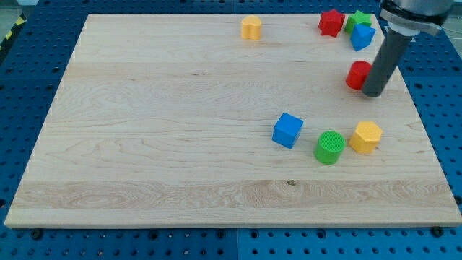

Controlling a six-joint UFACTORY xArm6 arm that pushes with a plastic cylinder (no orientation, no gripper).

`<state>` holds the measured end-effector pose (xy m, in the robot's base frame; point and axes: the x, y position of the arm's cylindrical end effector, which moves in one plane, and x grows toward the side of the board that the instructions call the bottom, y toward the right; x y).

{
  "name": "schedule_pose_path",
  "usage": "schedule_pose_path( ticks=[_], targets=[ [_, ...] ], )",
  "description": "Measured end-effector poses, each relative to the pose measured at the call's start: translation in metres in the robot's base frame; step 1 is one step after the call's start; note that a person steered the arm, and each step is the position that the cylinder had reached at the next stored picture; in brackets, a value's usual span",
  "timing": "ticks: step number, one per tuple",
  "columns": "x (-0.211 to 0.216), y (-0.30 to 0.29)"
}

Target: Push the red circle below the red star

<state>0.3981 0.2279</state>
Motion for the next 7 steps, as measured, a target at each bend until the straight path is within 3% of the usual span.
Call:
schedule_pose_path(
  ticks=[2, 4, 5, 7],
  targets=[
    [-0.041, -0.009],
    [-0.016, -0.034],
    [-0.060, -0.033],
    [-0.077, -0.031]
  ],
)
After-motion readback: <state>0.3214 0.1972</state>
